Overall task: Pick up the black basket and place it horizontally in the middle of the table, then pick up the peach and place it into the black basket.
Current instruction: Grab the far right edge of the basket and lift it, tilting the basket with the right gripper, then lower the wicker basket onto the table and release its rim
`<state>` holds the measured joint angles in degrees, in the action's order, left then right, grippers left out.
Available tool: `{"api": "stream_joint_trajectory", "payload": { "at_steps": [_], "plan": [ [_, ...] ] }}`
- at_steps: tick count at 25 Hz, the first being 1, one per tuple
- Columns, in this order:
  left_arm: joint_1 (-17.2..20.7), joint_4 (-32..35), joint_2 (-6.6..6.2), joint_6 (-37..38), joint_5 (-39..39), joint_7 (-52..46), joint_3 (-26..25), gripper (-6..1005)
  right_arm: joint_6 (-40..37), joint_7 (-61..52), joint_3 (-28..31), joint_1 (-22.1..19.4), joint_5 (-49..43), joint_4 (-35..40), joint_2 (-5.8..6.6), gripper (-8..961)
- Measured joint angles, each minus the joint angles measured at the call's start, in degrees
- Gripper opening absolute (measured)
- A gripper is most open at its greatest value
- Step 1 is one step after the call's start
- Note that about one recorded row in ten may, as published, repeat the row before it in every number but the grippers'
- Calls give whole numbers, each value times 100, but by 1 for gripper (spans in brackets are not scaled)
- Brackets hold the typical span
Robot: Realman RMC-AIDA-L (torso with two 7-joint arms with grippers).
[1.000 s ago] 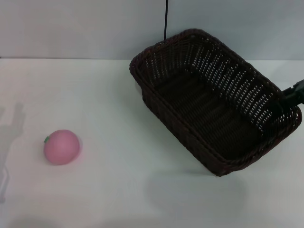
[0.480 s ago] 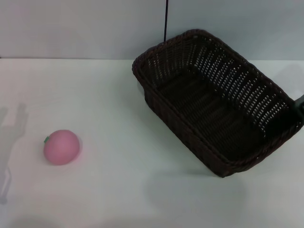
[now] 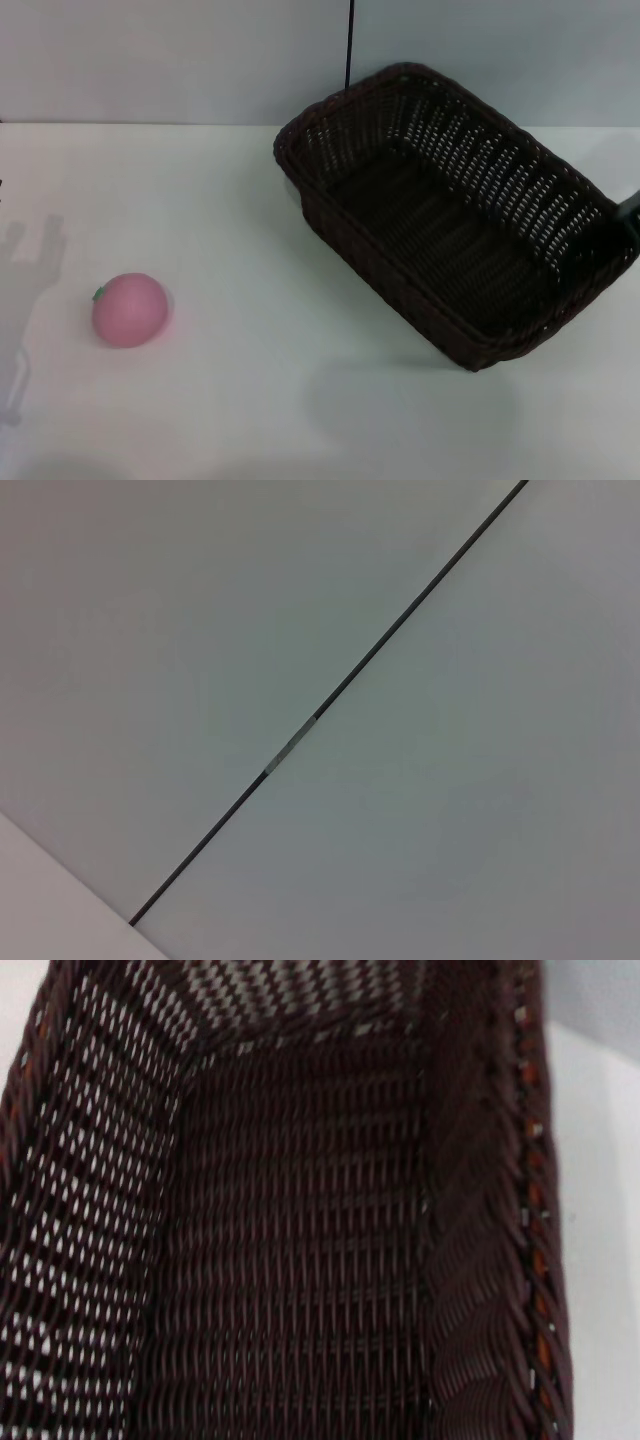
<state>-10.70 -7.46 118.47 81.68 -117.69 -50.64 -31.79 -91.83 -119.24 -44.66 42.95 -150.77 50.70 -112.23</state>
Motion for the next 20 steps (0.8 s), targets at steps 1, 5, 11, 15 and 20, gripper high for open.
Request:
{"api": "stream_joint_trajectory", "payload": {
  "at_steps": [1, 5, 11, 15, 20],
  "plan": [
    [0, 0, 0, 0, 0, 0, 0, 575, 0, 0, 0, 0, 0, 0, 0, 239],
    [-57, 0, 0, -86, 15, -68, -7, 575, 12, 159, 60, -274, 964, 123, 83, 218],
    [-103, -8, 0, -82, 22, -142, -35, 575, -12, 471, 262, -470, 1580, 50, 155, 188],
    [-156, -10, -15, -77, 34, -249, -46, 575, -77, 925, 585, -574, 2030, -221, 245, 174],
    [-209, -10, -18, -75, 38, -288, -47, 576, -118, 1425, 805, -641, 2413, -437, 330, 175]
  ]
}}
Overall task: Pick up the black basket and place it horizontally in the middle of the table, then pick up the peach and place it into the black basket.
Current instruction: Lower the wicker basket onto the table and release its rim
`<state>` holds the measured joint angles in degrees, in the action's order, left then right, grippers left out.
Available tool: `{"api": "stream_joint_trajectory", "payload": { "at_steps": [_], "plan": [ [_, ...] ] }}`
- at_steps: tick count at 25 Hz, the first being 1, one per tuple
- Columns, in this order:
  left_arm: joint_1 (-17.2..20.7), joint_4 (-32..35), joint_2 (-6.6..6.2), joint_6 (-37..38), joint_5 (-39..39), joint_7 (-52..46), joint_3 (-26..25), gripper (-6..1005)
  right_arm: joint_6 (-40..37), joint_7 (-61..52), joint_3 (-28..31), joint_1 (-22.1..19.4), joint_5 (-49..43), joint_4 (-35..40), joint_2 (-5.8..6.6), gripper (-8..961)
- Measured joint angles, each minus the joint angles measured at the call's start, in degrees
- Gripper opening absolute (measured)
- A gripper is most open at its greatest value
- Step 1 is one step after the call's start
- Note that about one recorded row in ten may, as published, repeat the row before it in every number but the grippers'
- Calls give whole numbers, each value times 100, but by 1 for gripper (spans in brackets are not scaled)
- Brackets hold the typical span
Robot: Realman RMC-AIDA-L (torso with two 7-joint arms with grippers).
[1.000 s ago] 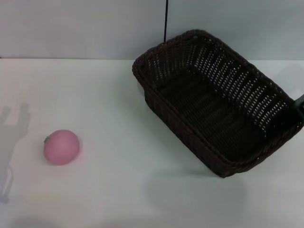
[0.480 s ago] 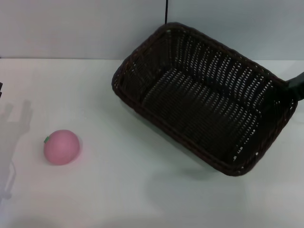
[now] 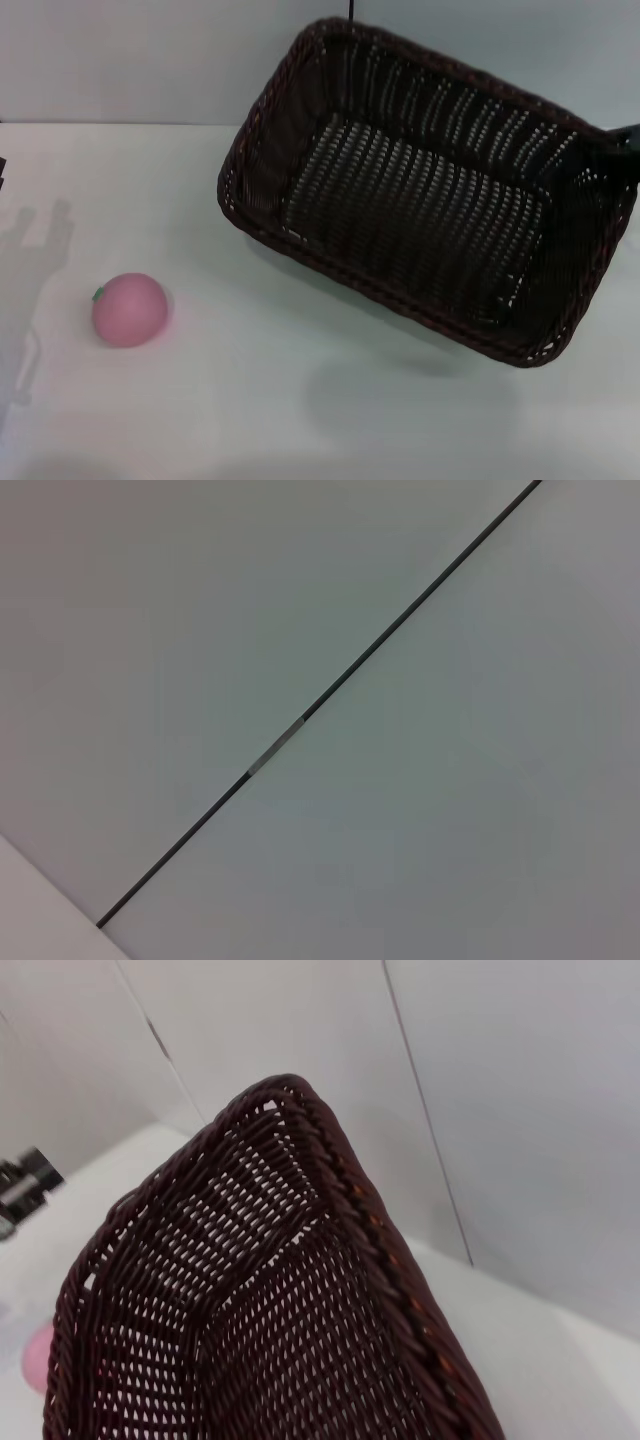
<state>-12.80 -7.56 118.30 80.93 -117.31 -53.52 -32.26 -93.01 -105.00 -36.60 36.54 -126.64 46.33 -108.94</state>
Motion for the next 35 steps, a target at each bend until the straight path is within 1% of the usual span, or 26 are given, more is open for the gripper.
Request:
{"api": "stream_joint_trajectory", "payload": {
  "at_steps": [4, 5, 6, 11, 13, 14, 15, 16, 18, 21, 23, 25, 27, 29, 30, 31, 35],
  "plan": [
    [-14, 0, 2, -8, -1, -1, 0, 576, -64, 559, 71, 7, 377, -333, 140, 183],
    [-18, 0, 8, -8, -6, -1, 1, 576, -152, 870, 73, 32, 527, -439, 193, 185],
    [-18, 0, 8, -8, -6, -1, 1, 576, -232, 1044, 73, 60, 567, -470, 220, 187],
    [-12, -26, 22, -22, -34, -1, 44, 576, -482, 1622, 1, 197, 559, -477, 297, 198],
    [-12, -26, 22, -22, -34, -1, 44, 576, -591, 1917, -4, 302, 535, -469, 393, 202],
    [20, -76, 23, -24, -39, -1, 66, 576, -591, 1917, -4, 302, 535, -469, 393, 204],
    [56, -127, 25, -7, -39, -1, 111, 576, -674, 2103, -4, 378, 513, -490, 473, 206],
    [56, -127, 25, -7, -39, -1, 111, 576, -674, 2103, -4, 378, 513, -490, 473, 208],
    [93, -175, 26, 0, -39, -26, 158, 576, -807, 2381, -6, 501, 395, -494, 518, 212],
    [119, -196, 26, 2, -39, -53, 214, 576, -837, 2546, -5, 579, 275, -529, 527, 219],
    [169, -250, 27, 5, -39, -64, 315, 576, -850, 2704, -5, 656, 176, -657, 531, 223],
    [181, -272, 29, 5, -38, -64, 334, 576, -829, 2900, -14, 723, 91, -903, 531, 227],
    [181, -272, 29, 5, -38, -64, 334, 576, -822, 2946, -17, 729, 75, -980, 529, 231],
    [194, -300, 31, 5, -38, -64, 352, 576, -820, 3004, -25, 731, 69, -1055, 500, 235],
    [207, -412, 13, -9, -38, -70, 421, 576, -817, 3034, -48, 713, 69, -1077, 455, 237],
    [207, -412, 13, -9, -38, -70, 421, 576, -813, 3051, -58, 702, 69, -1084, 439, 239],
    [189, -370, 9, -18, -37, -141, 464, 576, -806, 3162, -68, 665, 69, -1183, 413, 248]
  ]
}}
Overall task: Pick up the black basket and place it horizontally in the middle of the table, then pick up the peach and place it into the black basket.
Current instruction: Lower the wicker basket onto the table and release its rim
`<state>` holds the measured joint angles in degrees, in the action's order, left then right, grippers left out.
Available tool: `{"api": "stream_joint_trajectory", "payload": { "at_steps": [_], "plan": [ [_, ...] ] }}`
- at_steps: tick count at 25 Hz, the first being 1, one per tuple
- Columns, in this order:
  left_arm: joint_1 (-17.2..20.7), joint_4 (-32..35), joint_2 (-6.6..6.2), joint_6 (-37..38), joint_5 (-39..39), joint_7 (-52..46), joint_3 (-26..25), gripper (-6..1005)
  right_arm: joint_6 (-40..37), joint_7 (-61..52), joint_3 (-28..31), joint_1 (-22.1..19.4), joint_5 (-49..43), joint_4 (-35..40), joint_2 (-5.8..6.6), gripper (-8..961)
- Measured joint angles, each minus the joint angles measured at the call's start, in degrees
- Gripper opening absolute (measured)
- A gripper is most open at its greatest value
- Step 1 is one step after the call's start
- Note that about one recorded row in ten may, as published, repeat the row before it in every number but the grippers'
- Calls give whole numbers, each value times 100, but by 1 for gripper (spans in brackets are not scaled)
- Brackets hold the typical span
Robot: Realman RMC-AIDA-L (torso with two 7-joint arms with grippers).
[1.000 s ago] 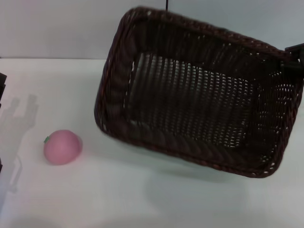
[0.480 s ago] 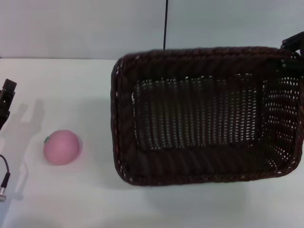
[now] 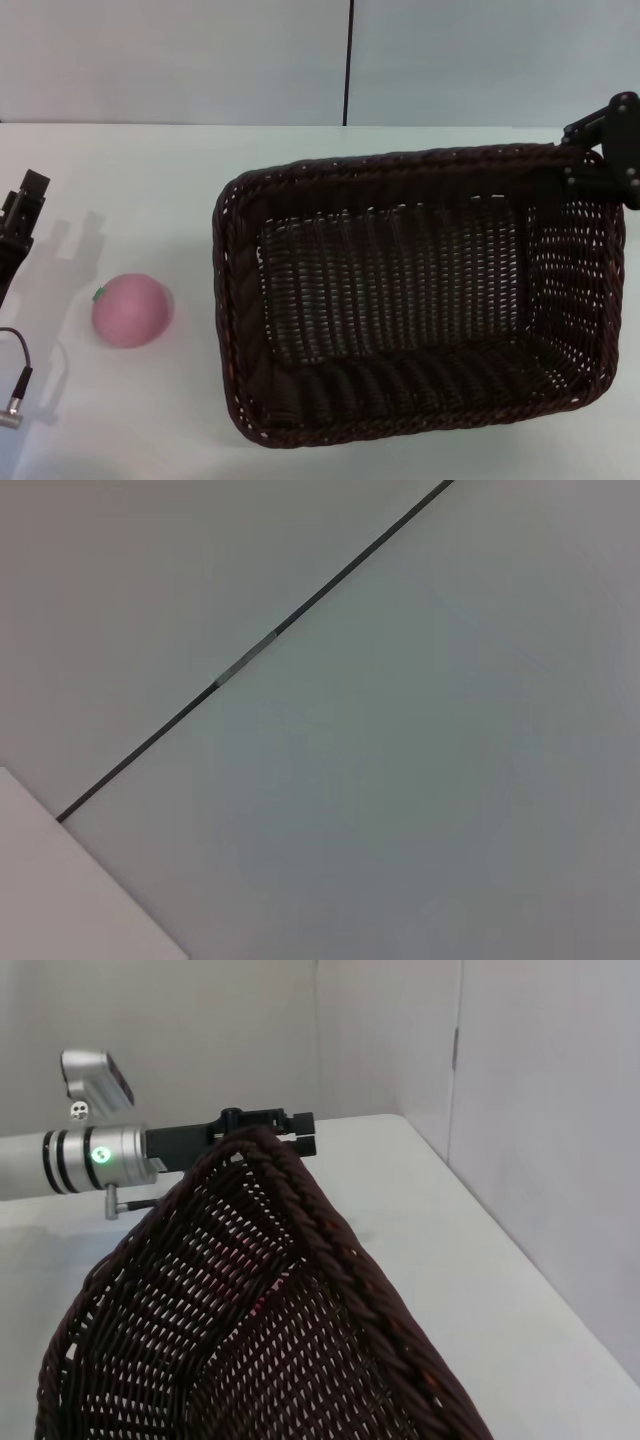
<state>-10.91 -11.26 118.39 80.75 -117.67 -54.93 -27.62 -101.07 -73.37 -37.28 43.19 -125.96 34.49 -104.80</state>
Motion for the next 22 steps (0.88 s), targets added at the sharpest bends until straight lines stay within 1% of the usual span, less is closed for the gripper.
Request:
{"api": "stream_joint_trajectory", "payload": {
  "at_steps": [10, 22],
  "plan": [
    [39, 2, -7, 15, -1, -225, 113, 576, 228, 246, -6, -34, 2, -313, 0, 268],
    [63, 1, -4, 28, -1, -303, 175, 576, 302, 365, -25, -30, 2, -344, -47, 293]
  ]
}}
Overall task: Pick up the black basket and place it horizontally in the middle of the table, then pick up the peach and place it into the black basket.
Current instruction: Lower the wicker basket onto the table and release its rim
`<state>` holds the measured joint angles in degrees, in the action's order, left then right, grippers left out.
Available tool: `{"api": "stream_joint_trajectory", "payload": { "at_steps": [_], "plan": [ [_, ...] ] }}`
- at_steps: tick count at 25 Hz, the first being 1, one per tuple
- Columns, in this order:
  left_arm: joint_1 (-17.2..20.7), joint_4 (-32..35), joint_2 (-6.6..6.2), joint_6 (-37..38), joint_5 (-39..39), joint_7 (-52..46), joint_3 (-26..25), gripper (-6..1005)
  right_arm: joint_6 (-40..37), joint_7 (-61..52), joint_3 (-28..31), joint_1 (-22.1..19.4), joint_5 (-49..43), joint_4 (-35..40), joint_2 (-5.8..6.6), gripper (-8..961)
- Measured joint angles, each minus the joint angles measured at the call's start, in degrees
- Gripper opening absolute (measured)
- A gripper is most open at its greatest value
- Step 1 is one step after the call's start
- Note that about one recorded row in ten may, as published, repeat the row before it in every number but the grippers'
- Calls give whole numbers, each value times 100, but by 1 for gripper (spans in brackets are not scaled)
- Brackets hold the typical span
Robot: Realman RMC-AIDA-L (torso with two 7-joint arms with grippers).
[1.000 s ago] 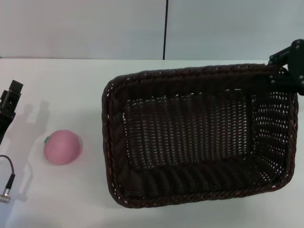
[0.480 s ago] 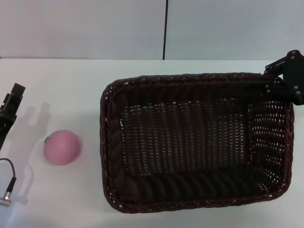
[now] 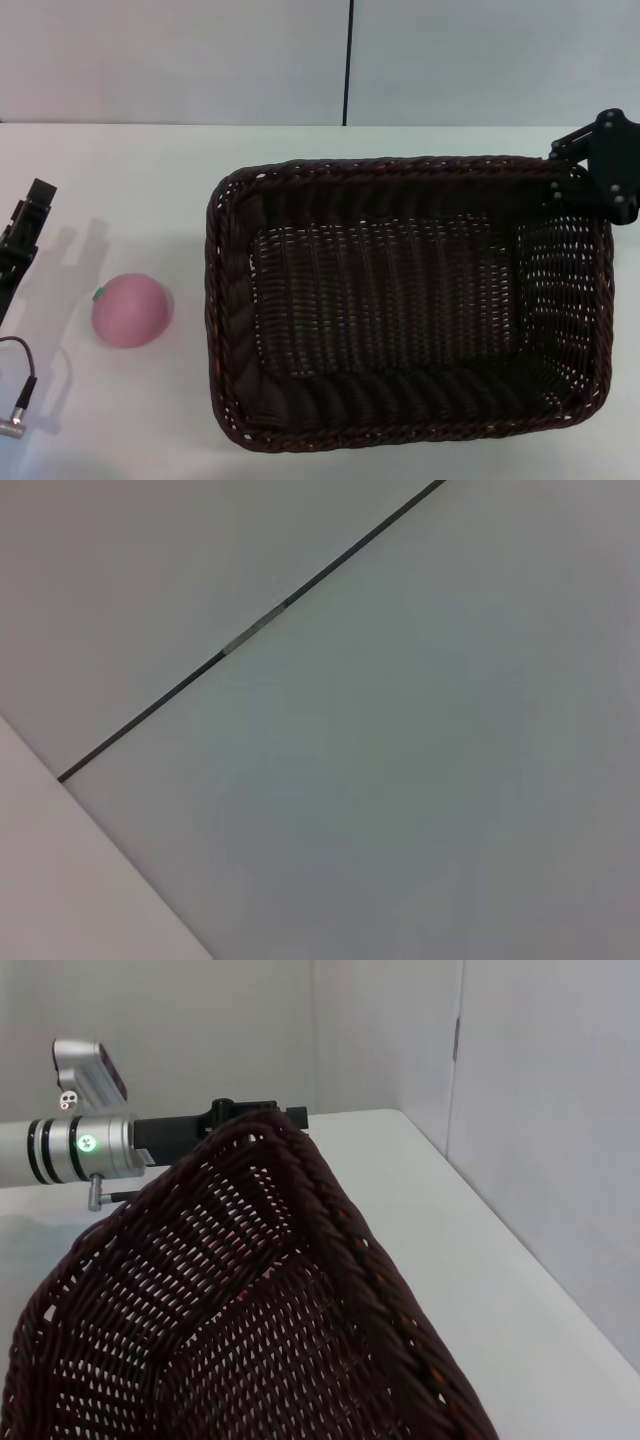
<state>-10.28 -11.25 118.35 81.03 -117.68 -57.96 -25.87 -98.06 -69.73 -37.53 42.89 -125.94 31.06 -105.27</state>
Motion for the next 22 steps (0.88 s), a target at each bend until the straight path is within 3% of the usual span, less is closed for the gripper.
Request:
{"api": "stream_joint_trajectory", "payload": {
  "at_steps": [10, 22],
  "plan": [
    [-6, 0, 4, -12, 0, 1, 6, 575, 70, 204, 18, -41, 16, 40, -86, 314],
    [-44, 0, 4, -43, 0, 4, 6, 575, 475, -33, 235, -43, 60, 22, -71, 339]
  ]
}}
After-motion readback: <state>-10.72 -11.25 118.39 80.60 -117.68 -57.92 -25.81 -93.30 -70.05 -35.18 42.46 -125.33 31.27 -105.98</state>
